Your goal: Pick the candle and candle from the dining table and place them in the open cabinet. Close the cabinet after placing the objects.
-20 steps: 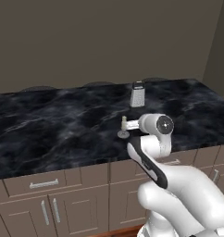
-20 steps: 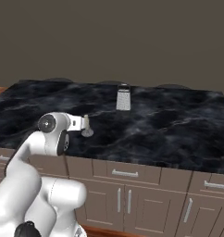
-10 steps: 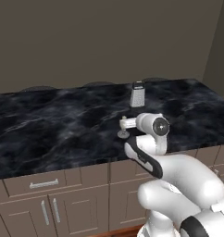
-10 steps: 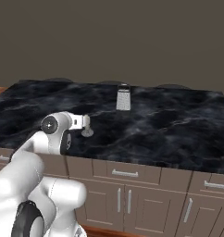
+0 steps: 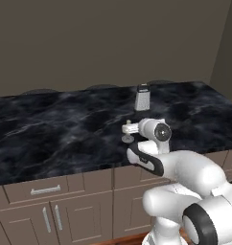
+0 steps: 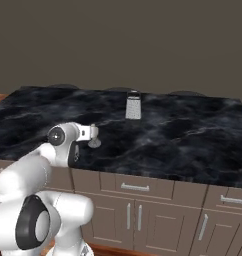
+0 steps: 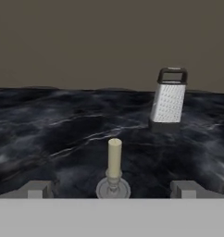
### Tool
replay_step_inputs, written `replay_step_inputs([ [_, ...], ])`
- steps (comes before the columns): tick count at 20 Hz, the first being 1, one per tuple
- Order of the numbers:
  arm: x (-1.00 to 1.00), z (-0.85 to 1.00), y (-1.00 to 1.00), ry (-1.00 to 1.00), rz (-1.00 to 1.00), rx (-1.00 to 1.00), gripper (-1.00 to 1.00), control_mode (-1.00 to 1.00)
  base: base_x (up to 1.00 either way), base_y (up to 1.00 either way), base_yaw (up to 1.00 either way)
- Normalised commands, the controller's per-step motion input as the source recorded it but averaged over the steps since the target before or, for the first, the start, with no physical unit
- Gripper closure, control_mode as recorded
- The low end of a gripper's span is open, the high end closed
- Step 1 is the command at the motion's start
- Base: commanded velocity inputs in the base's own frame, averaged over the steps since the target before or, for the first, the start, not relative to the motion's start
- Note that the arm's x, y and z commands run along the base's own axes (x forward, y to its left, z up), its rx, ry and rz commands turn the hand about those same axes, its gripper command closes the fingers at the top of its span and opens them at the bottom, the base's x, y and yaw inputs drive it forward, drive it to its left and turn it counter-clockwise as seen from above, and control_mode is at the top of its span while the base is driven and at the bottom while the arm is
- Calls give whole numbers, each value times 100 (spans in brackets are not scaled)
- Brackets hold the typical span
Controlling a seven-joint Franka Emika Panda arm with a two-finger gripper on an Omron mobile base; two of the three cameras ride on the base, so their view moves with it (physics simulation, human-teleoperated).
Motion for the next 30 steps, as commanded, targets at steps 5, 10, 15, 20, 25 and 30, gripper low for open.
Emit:
replay_step_inputs([
  [5,17,-42,0,-3,0,0,-100,-100,0,0,0],
  [10,27,-36,0,-5,0,0,-100,-100,0,0,0],
  [15,30,-43,0,-5,0,0,-100,-100,0,0,0],
  [20,21,-31,0,-3,0,0,-100,-100,0,0,0],
  [25,13,-7,0,-2,0,0,-100,-100,0,0,0],
  [30,16,-2,0,0,0,0,-100,-100,0,0,0],
])
